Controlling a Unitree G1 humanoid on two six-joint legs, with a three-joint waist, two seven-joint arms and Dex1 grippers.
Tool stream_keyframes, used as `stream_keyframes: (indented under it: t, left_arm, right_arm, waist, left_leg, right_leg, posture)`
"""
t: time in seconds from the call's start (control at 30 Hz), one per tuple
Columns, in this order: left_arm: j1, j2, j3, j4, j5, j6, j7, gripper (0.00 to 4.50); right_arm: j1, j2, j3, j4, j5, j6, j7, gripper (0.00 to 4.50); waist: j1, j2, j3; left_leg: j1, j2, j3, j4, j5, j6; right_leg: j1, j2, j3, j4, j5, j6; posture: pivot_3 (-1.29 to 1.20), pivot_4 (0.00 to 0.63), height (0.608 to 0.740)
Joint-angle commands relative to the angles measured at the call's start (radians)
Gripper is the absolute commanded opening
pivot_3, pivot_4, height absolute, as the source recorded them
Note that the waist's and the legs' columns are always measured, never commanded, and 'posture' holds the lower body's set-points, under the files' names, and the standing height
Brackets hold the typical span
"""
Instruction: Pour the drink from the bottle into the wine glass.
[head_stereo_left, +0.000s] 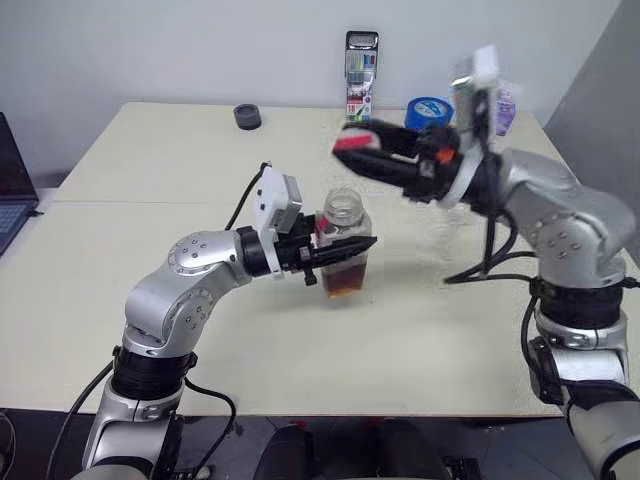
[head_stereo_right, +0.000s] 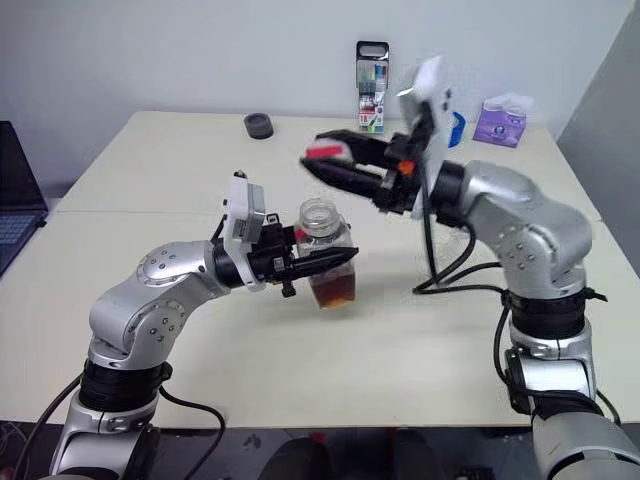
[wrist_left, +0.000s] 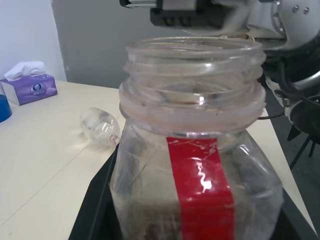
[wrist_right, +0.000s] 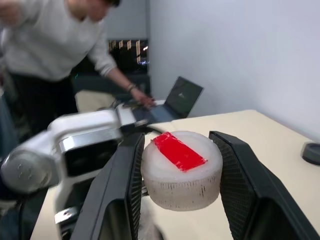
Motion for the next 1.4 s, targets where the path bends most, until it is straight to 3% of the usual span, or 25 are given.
stream_keyframes:
  t: [0.03,0.13,0.27,0.47,0.57,0.9,1.1,1.13,1.33,1.4]
  left_arm:
    - [-0.013,-0.002,0.01,-0.042,-0.012,-0.013,-0.004,1.8]
    - [-0.011,-0.003,0.011,-0.043,-0.014,-0.014,-0.002,1.8]
    - [0.0,-0.002,0.011,-0.048,-0.016,-0.017,-0.003,1.8]
    - [-0.002,-0.006,0.006,-0.039,-0.014,-0.022,-0.01,1.8]
    - [-0.005,-0.014,0.0,-0.041,-0.015,-0.02,-0.008,1.8]
    - [-0.002,-0.009,0.002,-0.051,-0.021,-0.01,-0.02,1.8]
    - [0.009,-0.003,0.006,-0.065,-0.024,-0.007,-0.018,1.8]
    - [0.011,-0.003,0.006,-0.067,-0.024,-0.006,-0.017,1.8]
    - [0.021,0.002,0.011,-0.074,-0.027,-0.008,-0.015,1.8]
    - [0.024,0.003,0.011,-0.075,-0.026,-0.01,-0.014,1.8]
  right_arm:
    - [0.008,0.009,-0.09,-0.027,0.115,0.093,-0.09,1.84]
    - [0.084,-0.034,-0.127,-0.066,0.073,0.085,-0.149,1.84]
    - [0.293,-0.081,-0.153,-0.085,-0.126,-0.066,-0.24,1.84]
    - [0.6,-0.054,-0.124,-0.116,-0.438,-0.268,-0.438,1.84]
    - [0.693,0.002,-0.133,-0.091,-0.512,-0.323,-0.513,1.84]
    - [0.73,0.167,-0.124,0.096,-0.581,-0.395,-0.577,1.84]
    - [0.732,0.181,-0.132,0.143,-0.603,-0.402,-0.596,1.84]
    - [0.734,0.182,-0.131,0.143,-0.607,-0.403,-0.596,2.47]
    - [0.734,0.179,-0.115,0.133,-0.636,-0.416,-0.596,4.46]
    - [0.732,0.181,-0.117,0.123,-0.639,-0.414,-0.599,4.46]
  waist:
    - [0.0,0.0,0.0]
    - [0.001,0.0,0.0]
    - [0.009,-0.001,0.0]
    - [0.008,0.0,0.0]
    - [0.003,0.0,0.0]
    - [-0.001,0.0,0.0]
    - [0.0,0.0,0.0]
    - [0.0,0.0,0.0]
    - [0.0,0.0,0.0]
    - [0.002,0.0,0.0]
  left_leg:
    - [0.0,0.0,0.0,0.0,0.0,0.0]
    - [0.0,0.0,0.0,0.0,0.0,0.0]
    - [-0.001,0.0,0.0,0.0,-0.001,0.002]
    - [0.0,0.0,0.001,-0.001,0.0,0.0]
    - [0.0,0.0,0.002,-0.001,0.0,-0.001]
    - [0.003,0.0,0.004,-0.001,0.0,-0.001]
    - [0.003,0.0,0.004,-0.001,0.0,-0.001]
    - [0.003,0.0,0.004,0.0,0.0,-0.001]
    - [0.003,0.0,0.004,0.0,0.0,-0.001]
    - [0.003,0.0,0.004,0.0,0.0,-0.001]
  right_leg:
    - [0.0,0.0,0.0,0.0,0.0,0.0]
    - [0.0,0.0,0.0,0.0,0.0,0.0]
    - [0.001,0.0,0.0,-0.002,0.0,0.0]
    - [0.001,0.001,0.001,-0.001,0.0,0.0]
    - [0.0,0.001,0.002,0.0,0.0,0.0]
    - [0.0,0.003,0.006,0.003,0.0,0.0]
    - [0.0,0.003,0.006,0.004,0.0,0.0]
    - [0.0,0.003,0.006,0.004,0.0,0.0]
    - [0.001,0.003,0.006,0.004,0.0,0.0]
    - [0.001,0.003,0.006,0.004,0.0,0.0]
  posture:
    - [0.0,0.15,0.74]
    - [0.0,0.15,0.74]
    - [0.0,0.15,0.74]
    - [0.0,0.15,0.74]
    - [0.0,0.15,0.74]
    - [0.0,0.15,0.74]
    - [0.0,0.15,0.74]
    - [0.0,0.15,0.74]
    - [0.0,0.15,0.74]
    - [0.0,0.15,0.74]
